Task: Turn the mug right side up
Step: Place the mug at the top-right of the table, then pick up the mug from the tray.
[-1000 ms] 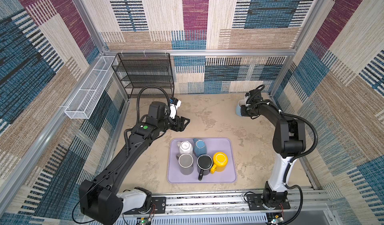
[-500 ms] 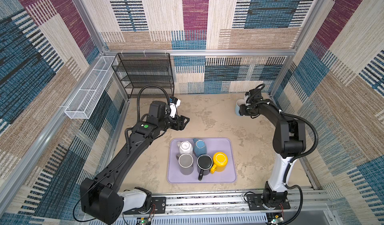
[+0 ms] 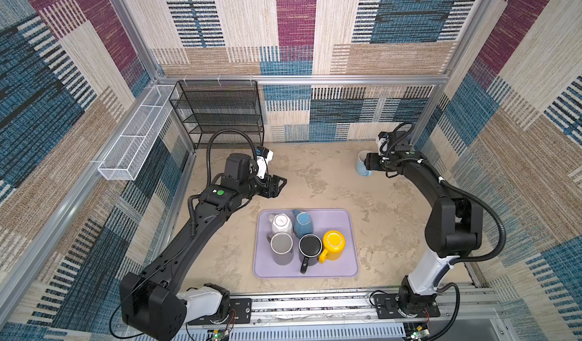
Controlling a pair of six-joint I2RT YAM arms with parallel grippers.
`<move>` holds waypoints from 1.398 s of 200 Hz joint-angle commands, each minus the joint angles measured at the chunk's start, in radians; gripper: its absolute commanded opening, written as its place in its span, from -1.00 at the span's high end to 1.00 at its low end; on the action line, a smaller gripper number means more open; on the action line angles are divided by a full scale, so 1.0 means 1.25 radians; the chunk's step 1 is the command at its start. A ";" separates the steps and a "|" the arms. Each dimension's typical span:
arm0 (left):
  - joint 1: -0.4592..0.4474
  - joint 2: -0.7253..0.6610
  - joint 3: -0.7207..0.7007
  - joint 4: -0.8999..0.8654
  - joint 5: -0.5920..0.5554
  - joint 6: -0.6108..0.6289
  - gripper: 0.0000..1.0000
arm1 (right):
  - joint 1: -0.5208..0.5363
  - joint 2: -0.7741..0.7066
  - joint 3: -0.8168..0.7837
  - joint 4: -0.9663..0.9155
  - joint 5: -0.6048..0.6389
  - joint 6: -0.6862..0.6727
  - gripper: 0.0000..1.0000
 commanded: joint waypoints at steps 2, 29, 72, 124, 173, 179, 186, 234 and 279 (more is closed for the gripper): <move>0.000 -0.013 -0.012 -0.041 -0.013 -0.027 -0.39 | 0.001 -0.041 -0.033 0.065 -0.072 0.016 -0.43; 0.000 -0.038 -0.042 -0.078 -0.028 -0.058 -0.38 | 0.001 -0.093 -0.094 0.120 -0.164 0.030 -0.43; -0.017 -0.058 -0.073 -0.115 -0.018 -0.066 -0.35 | 0.001 -0.133 -0.162 0.154 -0.218 0.025 -0.35; -0.126 -0.071 -0.065 -0.208 -0.096 -0.096 -0.28 | 0.001 -0.147 -0.231 0.197 -0.228 0.047 -0.29; -0.268 -0.098 -0.046 -0.319 -0.172 -0.203 -0.25 | 0.003 -0.153 -0.276 0.238 -0.249 0.074 -0.27; -0.280 -0.102 -0.048 -0.325 -0.177 -0.215 -0.24 | 0.003 -0.155 -0.278 0.239 -0.249 0.074 -0.26; -0.296 -0.106 -0.048 -0.330 -0.180 -0.230 -0.24 | 0.003 -0.156 -0.282 0.241 -0.248 0.075 -0.26; -0.437 -0.111 -0.048 -0.355 -0.201 -0.365 -0.21 | 0.004 -0.181 -0.302 0.239 -0.241 0.070 -0.25; -0.563 -0.098 -0.028 -0.392 -0.256 -0.514 -0.19 | 0.004 -0.203 -0.312 0.242 -0.259 0.067 -0.24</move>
